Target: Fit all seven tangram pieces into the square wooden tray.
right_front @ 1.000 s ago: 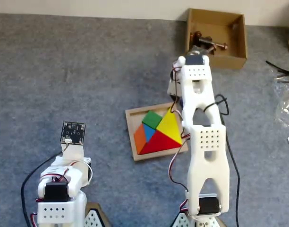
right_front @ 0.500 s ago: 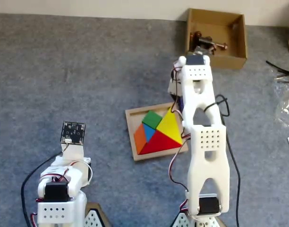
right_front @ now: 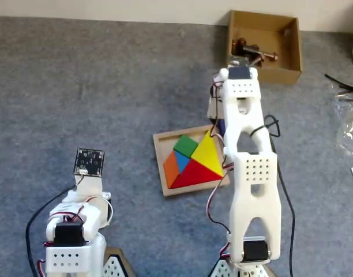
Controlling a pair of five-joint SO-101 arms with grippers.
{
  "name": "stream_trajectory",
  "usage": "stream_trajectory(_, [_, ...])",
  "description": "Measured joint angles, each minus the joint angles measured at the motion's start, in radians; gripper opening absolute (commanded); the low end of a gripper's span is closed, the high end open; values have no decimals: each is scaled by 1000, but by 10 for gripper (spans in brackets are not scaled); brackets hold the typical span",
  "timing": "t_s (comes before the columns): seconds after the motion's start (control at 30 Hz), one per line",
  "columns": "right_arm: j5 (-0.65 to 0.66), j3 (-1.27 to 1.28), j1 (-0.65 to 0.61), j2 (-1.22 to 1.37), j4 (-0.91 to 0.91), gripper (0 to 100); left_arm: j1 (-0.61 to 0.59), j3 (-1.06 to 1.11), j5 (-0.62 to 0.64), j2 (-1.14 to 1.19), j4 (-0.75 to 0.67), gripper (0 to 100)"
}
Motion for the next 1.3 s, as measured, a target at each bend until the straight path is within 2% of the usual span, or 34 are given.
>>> stream_trajectory(0.17, [103, 0, 44, 0, 5, 152, 0, 0, 0, 0, 0, 7])
stream_trajectory(0.5, [545, 0, 54, 0, 117, 152, 0, 0, 0, 0, 0, 7])
stream_trajectory(0.67, [694, 0, 63, 0, 123, 152, 0, 0, 0, 0, 0, 7])
stream_trajectory(0.9, [738, -15, 92, 0, 123, 152, 0, 0, 0, 0, 0, 7])
stream_trajectory(1.13, [738, -221, 103, 0, 123, 156, 0, 0, 0, 0, 0, 7])
stream_trajectory(1.3, [747, -249, 101, 0, 124, 193, 0, 0, 0, 0, 0, 7])
